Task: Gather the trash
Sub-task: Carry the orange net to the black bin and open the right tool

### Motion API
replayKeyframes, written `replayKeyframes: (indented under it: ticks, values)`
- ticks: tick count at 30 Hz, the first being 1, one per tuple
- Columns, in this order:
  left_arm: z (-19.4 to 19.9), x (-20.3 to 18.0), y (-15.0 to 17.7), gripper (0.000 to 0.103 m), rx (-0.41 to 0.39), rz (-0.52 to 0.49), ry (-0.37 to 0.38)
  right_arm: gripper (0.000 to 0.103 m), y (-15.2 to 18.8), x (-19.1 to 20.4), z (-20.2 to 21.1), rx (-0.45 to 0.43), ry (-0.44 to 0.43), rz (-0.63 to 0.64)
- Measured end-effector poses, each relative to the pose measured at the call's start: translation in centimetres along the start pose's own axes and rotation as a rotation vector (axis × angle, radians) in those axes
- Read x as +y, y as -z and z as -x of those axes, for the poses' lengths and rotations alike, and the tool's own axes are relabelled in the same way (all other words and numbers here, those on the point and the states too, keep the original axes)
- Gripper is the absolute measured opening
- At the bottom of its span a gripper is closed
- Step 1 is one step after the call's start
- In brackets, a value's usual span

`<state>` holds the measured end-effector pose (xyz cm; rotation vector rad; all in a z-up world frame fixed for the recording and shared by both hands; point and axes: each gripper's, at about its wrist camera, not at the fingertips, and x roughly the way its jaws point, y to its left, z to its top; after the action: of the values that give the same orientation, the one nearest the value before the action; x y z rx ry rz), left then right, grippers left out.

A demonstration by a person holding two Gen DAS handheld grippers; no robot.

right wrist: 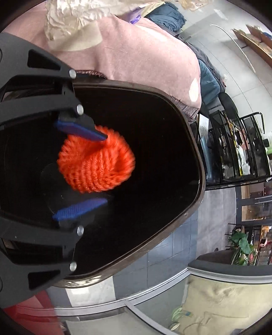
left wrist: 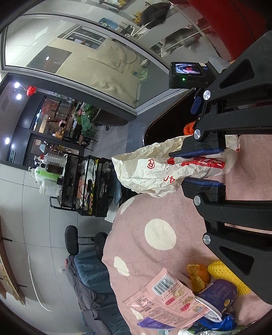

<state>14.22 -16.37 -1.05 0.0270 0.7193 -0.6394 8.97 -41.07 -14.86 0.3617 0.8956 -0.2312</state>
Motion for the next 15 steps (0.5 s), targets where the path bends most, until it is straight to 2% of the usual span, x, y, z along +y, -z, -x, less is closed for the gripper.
replayKeyframes:
  ticks: [5, 15]
  values:
    - [-1.2, -1.0, 0.0, 0.018, 0.030, -0.026, -0.001, 0.070, 0.5, -0.9, 0.9, -0.055, 0.004, -0.025]
    - [-3.8, -3.5, -0.5, 0.018, 0.086, -0.094, 0.017, 0.082, -0.6, -3.8, 6.2, -0.230, 0.071, -0.125]
